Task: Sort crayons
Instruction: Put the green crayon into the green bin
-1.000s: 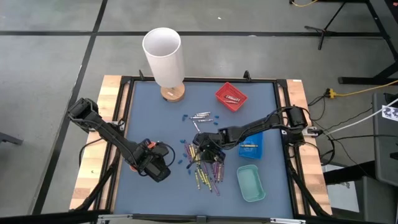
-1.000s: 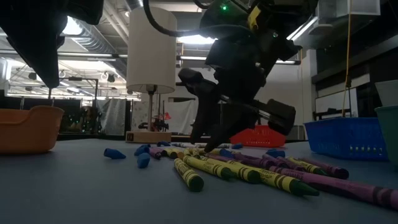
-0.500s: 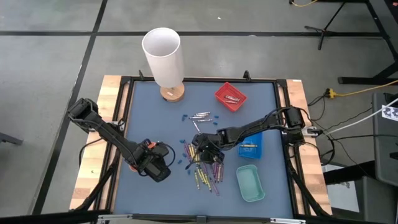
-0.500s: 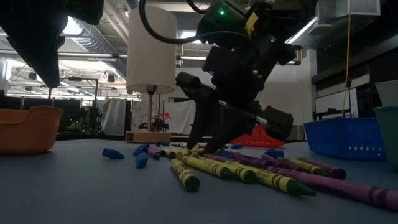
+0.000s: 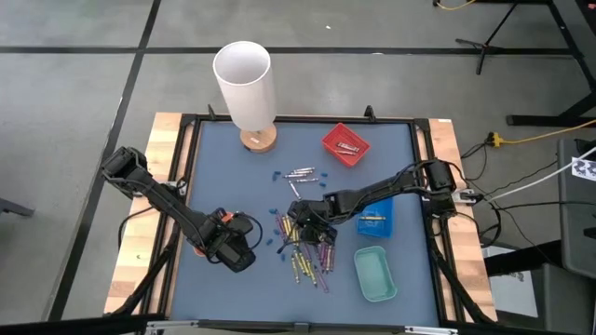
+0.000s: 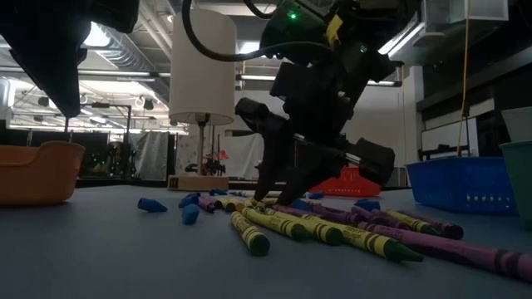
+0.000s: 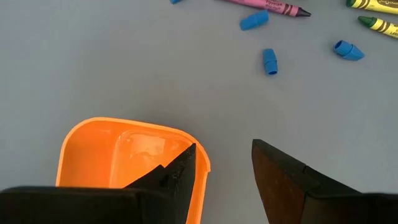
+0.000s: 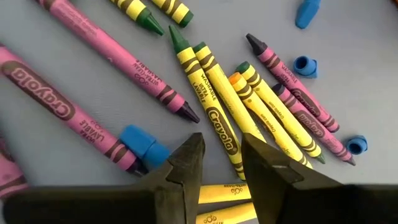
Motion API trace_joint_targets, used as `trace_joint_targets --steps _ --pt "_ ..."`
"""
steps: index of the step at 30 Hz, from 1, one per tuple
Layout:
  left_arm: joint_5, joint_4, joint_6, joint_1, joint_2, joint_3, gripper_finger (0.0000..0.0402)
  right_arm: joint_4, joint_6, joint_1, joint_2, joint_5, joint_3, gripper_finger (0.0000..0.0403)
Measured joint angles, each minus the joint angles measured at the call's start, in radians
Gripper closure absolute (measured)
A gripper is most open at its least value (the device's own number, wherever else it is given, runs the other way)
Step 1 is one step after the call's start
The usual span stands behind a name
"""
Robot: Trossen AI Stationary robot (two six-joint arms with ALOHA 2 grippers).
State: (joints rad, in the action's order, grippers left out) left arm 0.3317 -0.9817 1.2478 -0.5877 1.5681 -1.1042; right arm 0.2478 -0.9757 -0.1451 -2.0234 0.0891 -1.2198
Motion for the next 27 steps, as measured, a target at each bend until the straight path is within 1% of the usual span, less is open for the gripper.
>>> trace_joint_targets --steps 7,12,16,22,27 --pt "0.000 0.011 0.003 0.000 0.000 0.000 0.0260 0.143 0.001 -0.005 -0.007 -0.008 -0.101 0.0288" --pt "0.000 0.012 0.003 0.000 0.000 0.000 0.0260 0.178 0.001 0.001 -0.008 -0.004 -0.110 0.0288" --pt "0.000 0.012 0.003 0.000 0.000 0.000 0.0260 0.180 0.001 0.002 -0.014 -0.004 -0.112 0.0288" --pt "0.000 0.016 0.003 0.000 0.000 0.000 0.0260 0.122 0.001 0.002 -0.023 -0.008 -0.112 0.0288" --pt "0.000 0.016 0.002 0.000 0.000 0.000 0.0260 0.118 0.002 0.002 -0.026 -0.008 -0.112 0.0288"
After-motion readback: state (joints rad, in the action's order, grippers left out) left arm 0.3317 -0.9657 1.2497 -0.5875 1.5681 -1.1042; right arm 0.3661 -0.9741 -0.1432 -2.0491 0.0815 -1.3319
